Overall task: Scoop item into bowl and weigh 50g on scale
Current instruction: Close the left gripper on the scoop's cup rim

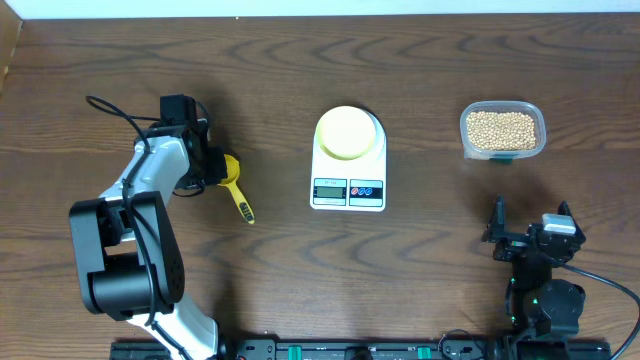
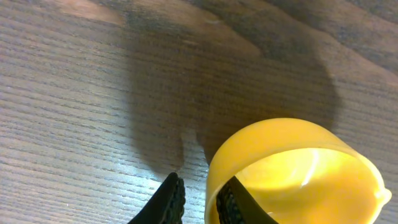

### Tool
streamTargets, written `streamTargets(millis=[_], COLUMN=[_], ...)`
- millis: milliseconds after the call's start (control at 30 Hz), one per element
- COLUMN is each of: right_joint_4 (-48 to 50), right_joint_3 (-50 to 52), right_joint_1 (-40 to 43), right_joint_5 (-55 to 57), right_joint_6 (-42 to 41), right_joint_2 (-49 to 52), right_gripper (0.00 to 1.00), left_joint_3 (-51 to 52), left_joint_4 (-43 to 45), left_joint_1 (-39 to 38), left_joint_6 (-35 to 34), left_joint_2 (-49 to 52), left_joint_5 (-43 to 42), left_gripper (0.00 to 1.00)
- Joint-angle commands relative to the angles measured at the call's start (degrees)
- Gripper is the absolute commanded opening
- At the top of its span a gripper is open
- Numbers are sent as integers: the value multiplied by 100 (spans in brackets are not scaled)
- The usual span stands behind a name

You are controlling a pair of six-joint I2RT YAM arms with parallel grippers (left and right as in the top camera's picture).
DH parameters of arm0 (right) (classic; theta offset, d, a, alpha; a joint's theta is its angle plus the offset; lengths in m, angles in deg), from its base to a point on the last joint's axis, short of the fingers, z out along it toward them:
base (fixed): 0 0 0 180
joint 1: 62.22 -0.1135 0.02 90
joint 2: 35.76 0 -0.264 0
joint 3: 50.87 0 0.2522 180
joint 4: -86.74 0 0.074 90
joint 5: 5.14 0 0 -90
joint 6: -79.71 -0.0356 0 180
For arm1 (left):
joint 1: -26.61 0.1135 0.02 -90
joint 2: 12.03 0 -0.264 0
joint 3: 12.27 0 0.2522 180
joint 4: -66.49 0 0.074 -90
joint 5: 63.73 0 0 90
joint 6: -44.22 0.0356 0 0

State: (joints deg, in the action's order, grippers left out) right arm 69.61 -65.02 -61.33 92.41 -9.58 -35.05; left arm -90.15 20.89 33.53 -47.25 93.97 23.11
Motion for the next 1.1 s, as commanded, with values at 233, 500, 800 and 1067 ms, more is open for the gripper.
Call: streamTargets(millis=[233, 500, 800, 1067], right_joint_4=[-11, -13, -13, -11], right_joint_3=[4, 4, 4, 4], right_joint_1=[-46, -46, -46, -46], right_joint_5=[90, 90, 90, 90], right_joint_6=[39, 42, 42, 39], right_joint_2=[-33, -33, -33, -33], right_gripper=[99, 99, 99, 99], left_joint_3=[-83, -83, -83, -83], left_joint_4=[4, 4, 28, 50], left_joint_1=[-13, -13, -13, -13], left_joint_6=[-4, -4, -4, -4], left_joint_2=[85, 85, 85, 85], left_joint_5=[-55, -55, -72, -72], left_gripper=[14, 9, 8, 8])
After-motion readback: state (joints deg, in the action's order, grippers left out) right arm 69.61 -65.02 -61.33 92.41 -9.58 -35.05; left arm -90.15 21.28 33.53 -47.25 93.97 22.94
